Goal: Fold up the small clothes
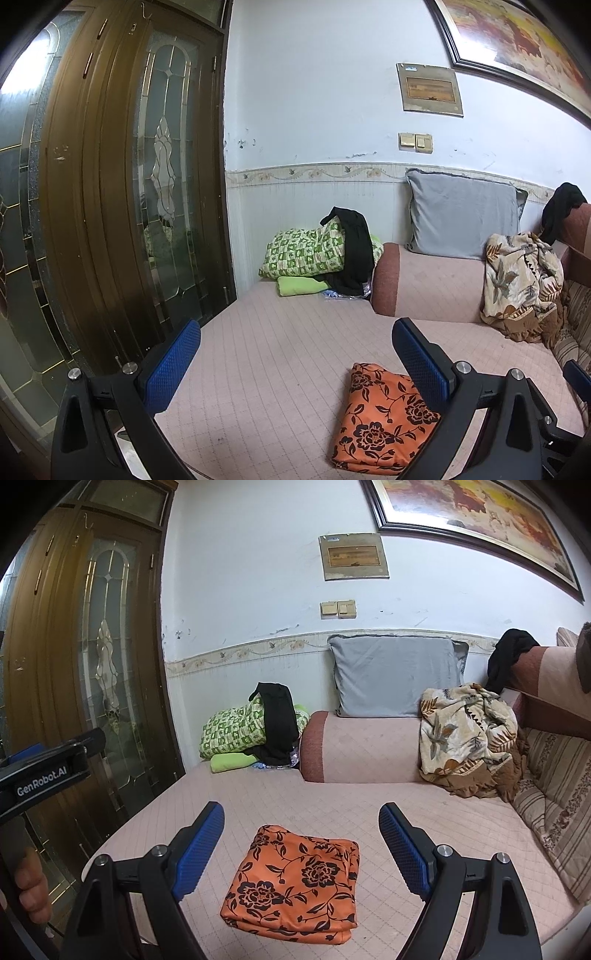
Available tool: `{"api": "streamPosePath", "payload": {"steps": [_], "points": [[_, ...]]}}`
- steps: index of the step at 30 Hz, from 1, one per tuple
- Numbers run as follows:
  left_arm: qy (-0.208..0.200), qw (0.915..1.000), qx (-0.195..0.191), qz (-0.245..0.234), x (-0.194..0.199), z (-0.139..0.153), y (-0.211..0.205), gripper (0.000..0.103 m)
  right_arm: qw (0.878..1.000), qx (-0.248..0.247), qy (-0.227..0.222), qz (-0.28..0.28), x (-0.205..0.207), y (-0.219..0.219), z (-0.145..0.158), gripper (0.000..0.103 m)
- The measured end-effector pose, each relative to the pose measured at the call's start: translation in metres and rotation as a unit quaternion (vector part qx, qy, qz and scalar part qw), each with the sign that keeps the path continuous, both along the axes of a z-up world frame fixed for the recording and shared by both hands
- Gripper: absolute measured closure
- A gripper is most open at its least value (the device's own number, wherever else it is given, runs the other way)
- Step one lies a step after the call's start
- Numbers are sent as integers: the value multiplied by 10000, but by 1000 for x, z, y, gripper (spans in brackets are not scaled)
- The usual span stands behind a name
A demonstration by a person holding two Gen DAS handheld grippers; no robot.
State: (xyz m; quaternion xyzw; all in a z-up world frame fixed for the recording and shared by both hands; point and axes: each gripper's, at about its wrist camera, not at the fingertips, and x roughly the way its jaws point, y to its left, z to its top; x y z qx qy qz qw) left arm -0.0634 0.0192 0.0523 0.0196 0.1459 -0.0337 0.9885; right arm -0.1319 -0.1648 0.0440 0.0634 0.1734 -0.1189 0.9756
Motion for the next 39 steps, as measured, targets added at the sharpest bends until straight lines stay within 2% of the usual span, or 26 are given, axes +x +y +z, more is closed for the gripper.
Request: {"api": "streamPosePath", "payload": {"steps": [14, 39], "points": [[86, 9999, -92, -68, 6, -7, 7, 0, 9999, -73, 71, 4, 8, 5, -1, 15], [303, 9994, 22, -170, 36, -30, 9, 0, 9993, -98, 362, -6, 43, 10, -20, 15]]}}
